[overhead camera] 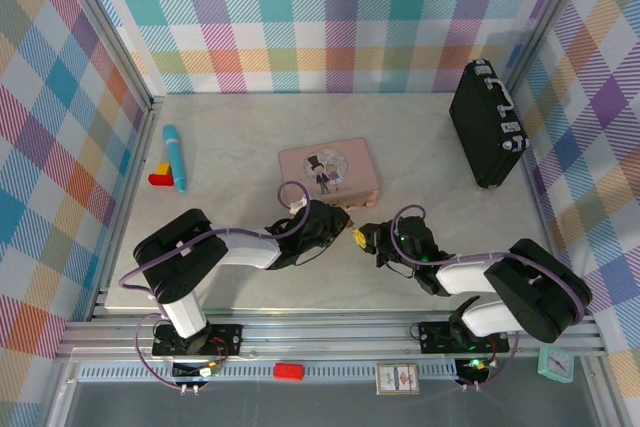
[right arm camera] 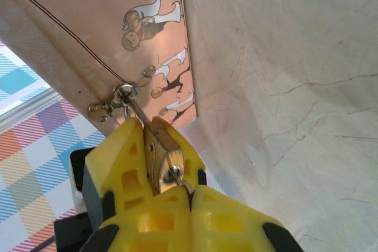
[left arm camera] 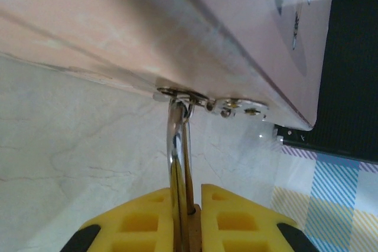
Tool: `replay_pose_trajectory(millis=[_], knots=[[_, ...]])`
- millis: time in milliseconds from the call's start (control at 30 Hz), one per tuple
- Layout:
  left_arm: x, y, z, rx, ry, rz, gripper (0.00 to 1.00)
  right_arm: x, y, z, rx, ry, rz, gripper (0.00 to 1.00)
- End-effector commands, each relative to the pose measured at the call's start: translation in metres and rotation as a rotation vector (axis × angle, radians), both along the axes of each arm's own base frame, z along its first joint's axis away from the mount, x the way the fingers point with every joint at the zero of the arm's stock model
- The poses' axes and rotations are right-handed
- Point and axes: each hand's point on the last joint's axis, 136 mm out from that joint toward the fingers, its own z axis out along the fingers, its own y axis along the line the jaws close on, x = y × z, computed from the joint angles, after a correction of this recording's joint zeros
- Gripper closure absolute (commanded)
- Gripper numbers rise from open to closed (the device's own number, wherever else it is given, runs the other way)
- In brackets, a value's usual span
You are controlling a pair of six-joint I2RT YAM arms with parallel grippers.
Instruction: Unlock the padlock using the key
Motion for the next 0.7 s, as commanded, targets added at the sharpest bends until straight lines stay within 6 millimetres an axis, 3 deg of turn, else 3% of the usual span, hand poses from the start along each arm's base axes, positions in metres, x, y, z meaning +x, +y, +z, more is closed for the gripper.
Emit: replay_pose_trajectory(millis=[0,200,500,667], knots=[[-0.032,-0.046,0.068,-0.225,-0.082,-0.180,1.00,0.014,-0.009,0.005,-0.029,-0.038,-0.058,1.00],[-0.032,-0.048,0.073,-0.233,-0.093,-0.180,1.00,0.016,0.000,0.010,-0.017,-0.049,-0.022,1.00],[-0.032,-0.049,0.068,-0.232,-0.088,-0.183,1.00,0.010,-0.010,0.004,-0.066,-0.044,-0.034,1.00],[-0.032,-0.050,0.065,-0.214,-0.073,-0.187,1.00,0.013,0.005,0.011,-0.074,-0.072,0.047,0.97]])
